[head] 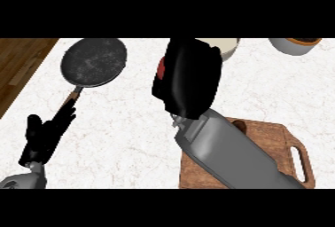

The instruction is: Pick the bell pepper from the cutting board and place it in the tiered basket

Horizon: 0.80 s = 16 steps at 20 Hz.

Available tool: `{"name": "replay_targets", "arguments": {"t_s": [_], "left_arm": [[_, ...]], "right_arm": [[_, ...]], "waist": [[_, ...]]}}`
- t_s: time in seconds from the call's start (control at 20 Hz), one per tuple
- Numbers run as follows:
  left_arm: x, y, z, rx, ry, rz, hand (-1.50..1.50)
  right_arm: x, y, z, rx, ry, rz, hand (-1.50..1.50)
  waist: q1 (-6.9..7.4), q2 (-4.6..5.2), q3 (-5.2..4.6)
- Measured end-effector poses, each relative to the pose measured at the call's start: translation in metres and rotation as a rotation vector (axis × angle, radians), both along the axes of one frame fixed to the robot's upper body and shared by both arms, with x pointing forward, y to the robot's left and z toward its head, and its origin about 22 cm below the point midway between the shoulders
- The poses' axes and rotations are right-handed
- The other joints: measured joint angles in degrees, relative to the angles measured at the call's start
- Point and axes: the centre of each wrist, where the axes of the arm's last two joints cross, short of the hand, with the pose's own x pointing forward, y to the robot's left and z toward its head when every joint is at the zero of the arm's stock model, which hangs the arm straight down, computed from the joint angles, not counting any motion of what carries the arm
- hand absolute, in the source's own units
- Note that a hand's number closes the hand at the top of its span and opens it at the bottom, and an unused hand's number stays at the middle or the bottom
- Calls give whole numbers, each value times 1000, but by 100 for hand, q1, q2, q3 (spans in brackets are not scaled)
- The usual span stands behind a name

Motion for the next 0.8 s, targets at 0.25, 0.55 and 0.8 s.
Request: {"name": "replay_targets", "arguments": {"t_s": [0.25, 0.55, 0.8], "left_arm": [[4, -1, 1, 4, -12, -5, 0], [10, -2, 4, 4, -23, -6, 0], [11, -1, 5, -6, -27, -3, 0]], "right_arm": [[27, 14, 19, -27, -32, -52, 150], [53, 17, 47, 44, -62, -62, 150], [76, 13, 57, 137, -87, -50, 150]], "waist": [[40, 48, 8], [44, 116, 24], [4, 142, 29]]}}
